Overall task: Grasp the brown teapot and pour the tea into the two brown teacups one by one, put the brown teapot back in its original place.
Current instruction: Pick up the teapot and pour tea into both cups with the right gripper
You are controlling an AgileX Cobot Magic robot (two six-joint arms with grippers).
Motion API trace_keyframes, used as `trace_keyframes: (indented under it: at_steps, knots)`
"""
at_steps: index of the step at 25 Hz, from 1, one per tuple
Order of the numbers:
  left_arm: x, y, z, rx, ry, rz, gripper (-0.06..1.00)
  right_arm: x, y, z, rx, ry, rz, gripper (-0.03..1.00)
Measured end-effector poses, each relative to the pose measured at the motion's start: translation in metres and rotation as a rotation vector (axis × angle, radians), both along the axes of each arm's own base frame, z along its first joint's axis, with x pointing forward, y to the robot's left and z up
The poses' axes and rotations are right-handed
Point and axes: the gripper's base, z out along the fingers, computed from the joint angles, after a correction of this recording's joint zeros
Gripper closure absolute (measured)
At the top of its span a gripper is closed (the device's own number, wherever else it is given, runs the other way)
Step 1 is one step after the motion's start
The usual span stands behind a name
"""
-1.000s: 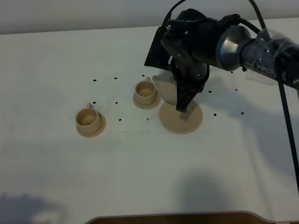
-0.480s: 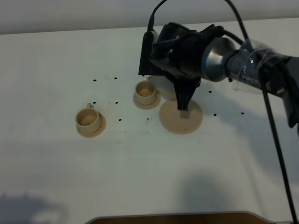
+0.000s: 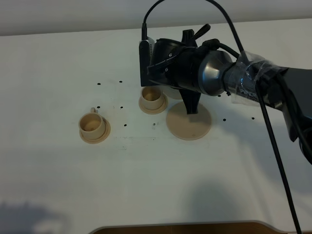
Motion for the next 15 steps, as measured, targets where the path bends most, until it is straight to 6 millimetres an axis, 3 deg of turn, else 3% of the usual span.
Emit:
trace_keyframes:
  at_steps: [9,15]
  knots:
    - [0.0,0.0,0.0,0.0,0.0,0.0,0.49,-0.002,0.006,-0.015,-0.106,-0.001,0.04,0.85]
    - [0.0,0.0,0.0,0.0,0.0,0.0,0.49,0.0,0.006,-0.012,-0.153,-0.022,0.068,0.85]
